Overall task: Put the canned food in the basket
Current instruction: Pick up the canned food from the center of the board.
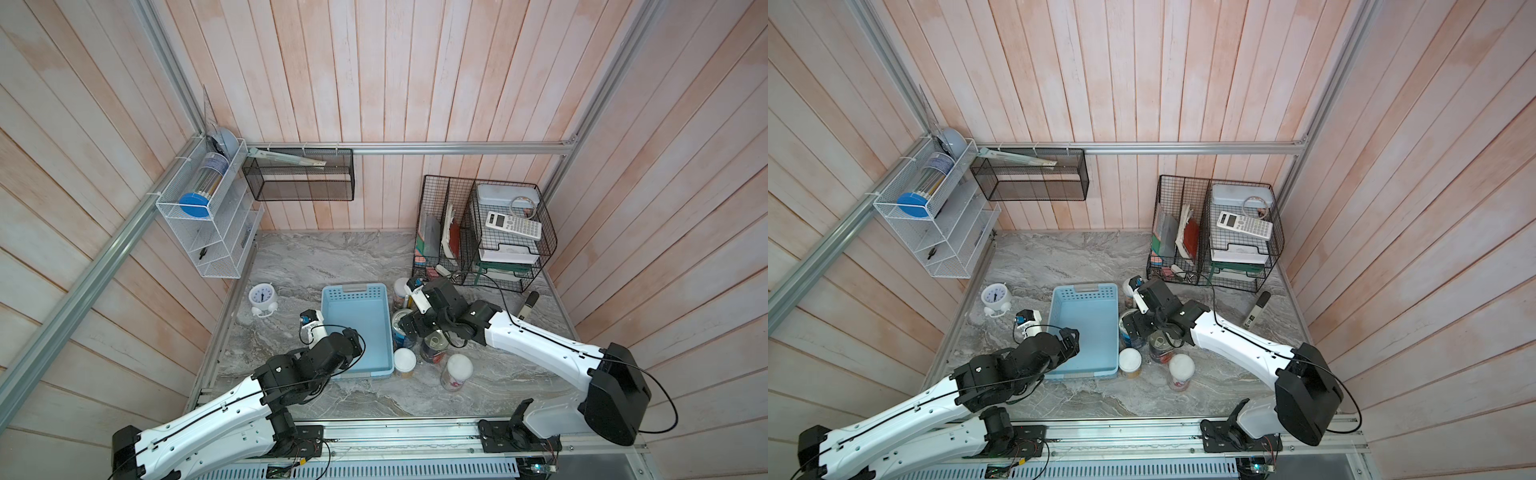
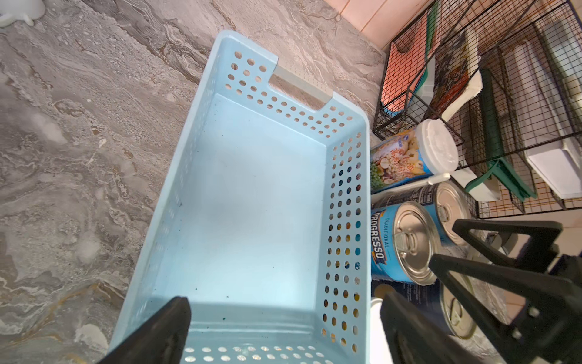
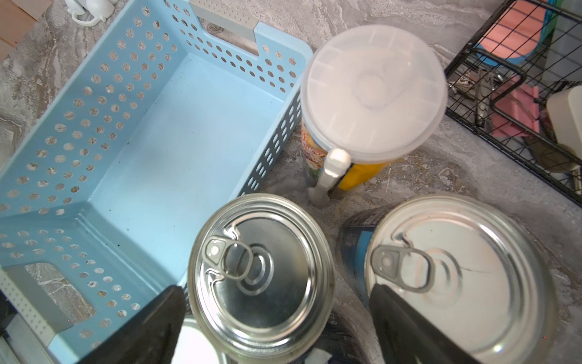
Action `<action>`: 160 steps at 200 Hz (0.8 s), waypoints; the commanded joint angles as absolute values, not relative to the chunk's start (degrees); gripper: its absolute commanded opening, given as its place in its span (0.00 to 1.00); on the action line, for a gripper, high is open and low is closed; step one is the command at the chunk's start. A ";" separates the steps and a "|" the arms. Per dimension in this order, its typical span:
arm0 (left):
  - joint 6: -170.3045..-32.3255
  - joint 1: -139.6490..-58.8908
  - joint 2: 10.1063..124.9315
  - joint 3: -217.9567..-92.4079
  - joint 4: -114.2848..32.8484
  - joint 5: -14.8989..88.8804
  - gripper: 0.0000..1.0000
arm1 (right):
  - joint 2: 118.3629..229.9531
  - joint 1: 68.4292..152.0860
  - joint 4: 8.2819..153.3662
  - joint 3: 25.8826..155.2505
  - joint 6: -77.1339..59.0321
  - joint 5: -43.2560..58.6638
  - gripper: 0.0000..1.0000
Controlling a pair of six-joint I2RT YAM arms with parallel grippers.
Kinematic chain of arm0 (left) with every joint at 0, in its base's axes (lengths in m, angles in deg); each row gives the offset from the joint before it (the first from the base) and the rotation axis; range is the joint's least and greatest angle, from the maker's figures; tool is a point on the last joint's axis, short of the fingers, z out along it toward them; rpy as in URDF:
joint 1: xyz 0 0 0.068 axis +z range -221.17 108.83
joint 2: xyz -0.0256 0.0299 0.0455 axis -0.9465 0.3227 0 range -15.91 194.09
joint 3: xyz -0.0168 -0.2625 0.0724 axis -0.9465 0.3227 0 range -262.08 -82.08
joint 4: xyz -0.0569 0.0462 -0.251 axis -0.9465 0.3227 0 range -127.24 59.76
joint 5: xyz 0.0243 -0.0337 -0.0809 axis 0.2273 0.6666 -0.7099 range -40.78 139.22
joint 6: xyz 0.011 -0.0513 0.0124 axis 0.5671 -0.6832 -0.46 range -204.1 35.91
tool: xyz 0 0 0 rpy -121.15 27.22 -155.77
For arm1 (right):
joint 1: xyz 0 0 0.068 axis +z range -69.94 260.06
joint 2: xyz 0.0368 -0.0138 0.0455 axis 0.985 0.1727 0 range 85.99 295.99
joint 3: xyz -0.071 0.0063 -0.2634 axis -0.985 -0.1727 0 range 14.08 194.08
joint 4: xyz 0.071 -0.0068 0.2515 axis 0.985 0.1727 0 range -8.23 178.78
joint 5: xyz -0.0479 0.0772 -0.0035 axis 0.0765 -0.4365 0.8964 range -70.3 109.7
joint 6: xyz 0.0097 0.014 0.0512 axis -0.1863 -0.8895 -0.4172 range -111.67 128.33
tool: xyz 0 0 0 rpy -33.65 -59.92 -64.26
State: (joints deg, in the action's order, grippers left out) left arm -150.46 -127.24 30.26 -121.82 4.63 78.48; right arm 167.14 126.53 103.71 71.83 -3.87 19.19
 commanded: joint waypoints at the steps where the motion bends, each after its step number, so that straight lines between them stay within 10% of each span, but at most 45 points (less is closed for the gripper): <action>1: -147.66 -126.46 30.19 -120.20 2.79 77.03 1.00 | 168.67 126.90 103.49 73.52 -3.53 19.70 0.98; 160: -146.72 -123.38 28.67 -117.34 1.15 75.28 1.00 | 172.20 128.84 103.00 76.03 -0.19 21.87 0.98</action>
State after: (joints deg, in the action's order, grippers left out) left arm -147.69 -123.66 28.56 -118.70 2.73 76.40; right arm 172.25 127.45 101.57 74.46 -1.40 20.57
